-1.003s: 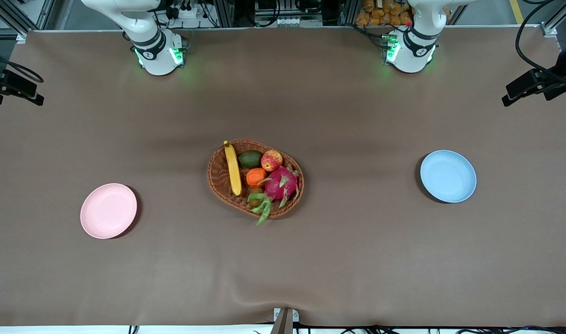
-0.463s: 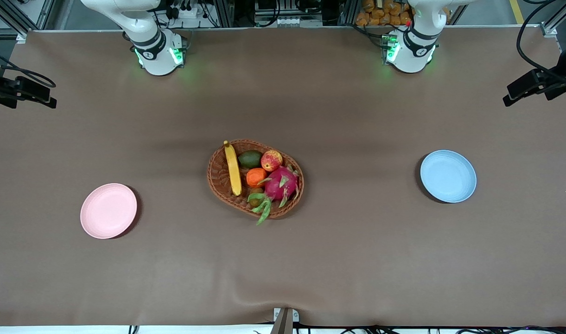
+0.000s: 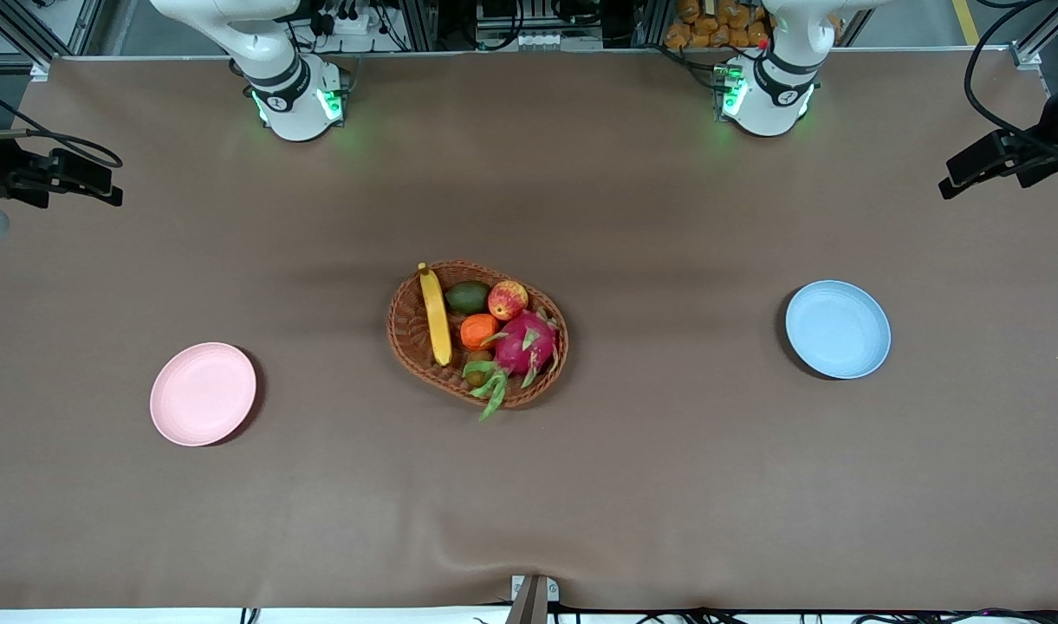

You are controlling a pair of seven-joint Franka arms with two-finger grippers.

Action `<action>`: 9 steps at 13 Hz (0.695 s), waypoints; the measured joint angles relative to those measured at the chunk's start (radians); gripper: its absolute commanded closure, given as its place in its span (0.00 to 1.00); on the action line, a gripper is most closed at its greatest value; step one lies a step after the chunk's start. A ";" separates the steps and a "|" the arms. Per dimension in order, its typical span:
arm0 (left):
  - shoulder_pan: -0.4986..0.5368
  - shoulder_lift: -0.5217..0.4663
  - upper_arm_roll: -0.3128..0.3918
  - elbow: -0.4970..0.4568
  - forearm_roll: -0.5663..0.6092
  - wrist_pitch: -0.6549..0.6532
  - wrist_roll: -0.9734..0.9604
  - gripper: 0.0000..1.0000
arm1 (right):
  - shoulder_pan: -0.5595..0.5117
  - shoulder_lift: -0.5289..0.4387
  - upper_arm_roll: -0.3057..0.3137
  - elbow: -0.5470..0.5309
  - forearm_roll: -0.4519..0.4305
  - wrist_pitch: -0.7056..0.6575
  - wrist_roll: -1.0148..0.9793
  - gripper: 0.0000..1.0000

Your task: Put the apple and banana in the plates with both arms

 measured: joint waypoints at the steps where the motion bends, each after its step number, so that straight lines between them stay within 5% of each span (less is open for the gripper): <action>1: 0.000 0.000 0.000 0.000 0.000 0.000 0.000 0.00 | 0.001 0.001 0.000 0.000 0.000 0.000 0.000 0.00; 9: -0.008 0.001 -0.009 -0.001 0.000 0.000 -0.001 0.00 | 0.004 0.004 -0.003 0.000 0.010 -0.003 0.000 0.00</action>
